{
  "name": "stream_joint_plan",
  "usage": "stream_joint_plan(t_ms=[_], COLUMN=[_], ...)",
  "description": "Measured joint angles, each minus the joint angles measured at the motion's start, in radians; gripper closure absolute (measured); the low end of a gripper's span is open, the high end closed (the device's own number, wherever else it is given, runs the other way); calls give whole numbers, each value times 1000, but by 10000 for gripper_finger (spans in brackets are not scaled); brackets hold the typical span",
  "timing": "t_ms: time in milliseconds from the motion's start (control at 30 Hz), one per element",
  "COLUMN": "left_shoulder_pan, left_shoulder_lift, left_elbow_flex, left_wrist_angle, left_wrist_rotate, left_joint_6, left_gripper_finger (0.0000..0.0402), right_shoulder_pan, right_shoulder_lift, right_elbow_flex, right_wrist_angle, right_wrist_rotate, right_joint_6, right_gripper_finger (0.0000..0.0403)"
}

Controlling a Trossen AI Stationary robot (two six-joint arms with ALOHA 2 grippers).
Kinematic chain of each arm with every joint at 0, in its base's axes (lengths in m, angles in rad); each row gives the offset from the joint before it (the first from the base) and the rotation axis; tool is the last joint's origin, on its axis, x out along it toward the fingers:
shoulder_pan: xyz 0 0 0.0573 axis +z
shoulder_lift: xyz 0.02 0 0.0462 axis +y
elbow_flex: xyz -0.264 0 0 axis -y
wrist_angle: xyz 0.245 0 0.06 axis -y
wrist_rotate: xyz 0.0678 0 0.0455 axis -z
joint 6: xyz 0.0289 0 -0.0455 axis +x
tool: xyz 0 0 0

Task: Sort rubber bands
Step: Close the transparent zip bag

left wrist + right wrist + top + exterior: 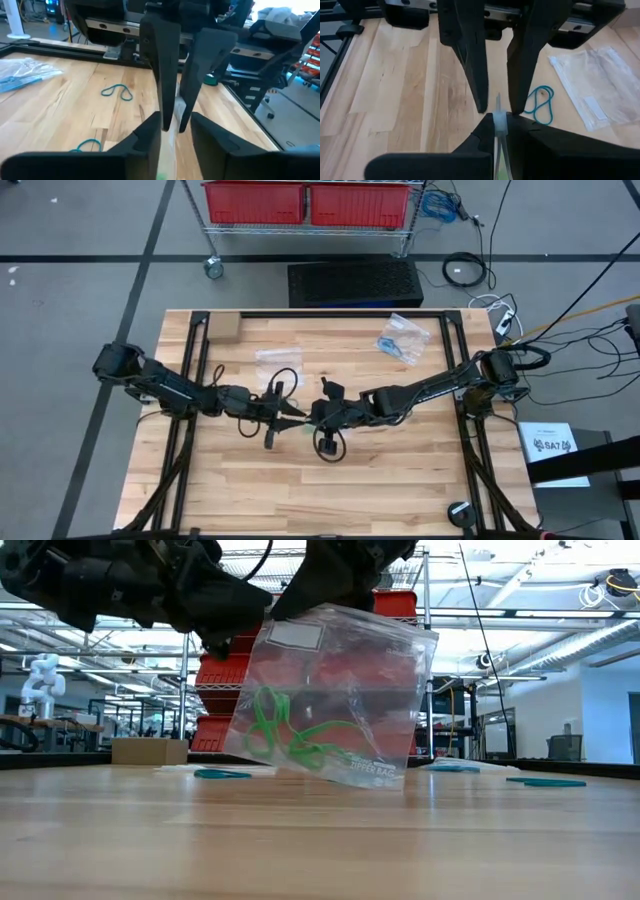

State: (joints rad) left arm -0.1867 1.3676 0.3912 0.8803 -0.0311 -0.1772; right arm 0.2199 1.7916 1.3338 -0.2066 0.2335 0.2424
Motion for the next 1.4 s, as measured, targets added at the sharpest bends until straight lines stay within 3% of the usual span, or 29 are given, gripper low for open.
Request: stream_joint_plan(t_ms=[333, 767, 1033, 1233, 1400], left_shoulder_pan=[-10, -8, -3, -3, -13], left_shoulder_lift=[24, 20, -54, -85, -37], left_elbow_flex=[29, 38, 34, 34, 50], left_wrist_angle=[-14, 2, -71, -84, -90], left_wrist_rotate=[-3, -13, -30, -34, -30], left_joint_6=[36, 83, 109, 106, 107], left_gripper_finger=[395, 400, 401, 401, 369], right_shoulder_pan=[1, 5, 7, 11, 12], right_shoulder_lift=[-1, -43, -77, -77, -77], right_elbow_flex=[0, 0, 0, 0, 0], right_wrist_angle=[-15, -74, -215, -217, -160], right_wrist_rotate=[-4, 10, 19, 27, 25], right_joint_6=[0, 31, 92, 105, 83], right_gripper_finger=[399, 399, 399, 399, 399])
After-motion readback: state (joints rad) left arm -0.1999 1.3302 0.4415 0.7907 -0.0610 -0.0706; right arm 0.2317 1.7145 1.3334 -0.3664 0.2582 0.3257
